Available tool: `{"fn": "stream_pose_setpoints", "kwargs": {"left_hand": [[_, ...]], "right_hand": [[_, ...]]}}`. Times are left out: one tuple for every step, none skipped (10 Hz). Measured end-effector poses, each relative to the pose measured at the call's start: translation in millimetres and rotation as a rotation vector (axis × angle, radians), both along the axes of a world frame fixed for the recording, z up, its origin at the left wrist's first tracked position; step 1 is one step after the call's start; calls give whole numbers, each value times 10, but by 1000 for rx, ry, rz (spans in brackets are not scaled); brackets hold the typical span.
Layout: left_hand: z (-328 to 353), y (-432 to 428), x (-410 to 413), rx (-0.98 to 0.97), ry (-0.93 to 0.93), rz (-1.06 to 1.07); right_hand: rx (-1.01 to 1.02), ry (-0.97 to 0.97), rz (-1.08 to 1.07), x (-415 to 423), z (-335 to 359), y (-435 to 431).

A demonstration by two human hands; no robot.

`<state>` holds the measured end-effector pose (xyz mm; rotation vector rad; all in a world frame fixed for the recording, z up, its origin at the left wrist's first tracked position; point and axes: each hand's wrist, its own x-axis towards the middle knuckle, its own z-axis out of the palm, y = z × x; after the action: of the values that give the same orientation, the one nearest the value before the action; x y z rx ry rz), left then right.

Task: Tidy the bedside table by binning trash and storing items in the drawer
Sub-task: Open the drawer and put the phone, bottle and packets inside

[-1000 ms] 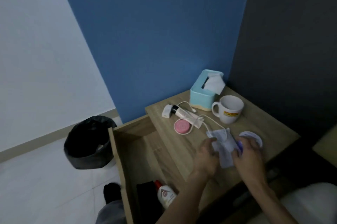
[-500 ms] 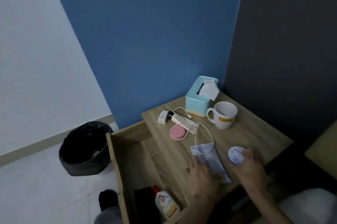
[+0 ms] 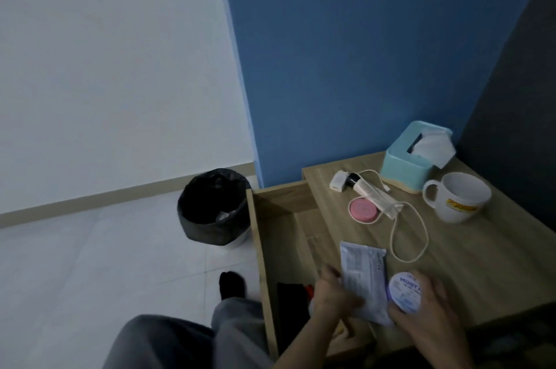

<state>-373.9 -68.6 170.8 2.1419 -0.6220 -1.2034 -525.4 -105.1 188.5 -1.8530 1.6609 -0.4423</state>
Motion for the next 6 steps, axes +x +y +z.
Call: {"fn": "stream_pose_setpoints", "kwargs": {"left_hand": [[-58,132,193,-4,180,85],[-58,223,460,-24,316,247],[-85,195,637,-44,251,370],[-210,213,891,-14,258,472],[-340,168,964,-7,227,537],[-558,104,1016,34,111,600]], "right_hand": [[6,-25,59,216,11,35],[-34,-57,171,605,-16,27],[-57,-63,232,879,-31,3],[-16,-96,348,1309,-130,-77],[110,-126,357,1564,-291,-146],[342,-112,256,1852,-656,-291]]}}
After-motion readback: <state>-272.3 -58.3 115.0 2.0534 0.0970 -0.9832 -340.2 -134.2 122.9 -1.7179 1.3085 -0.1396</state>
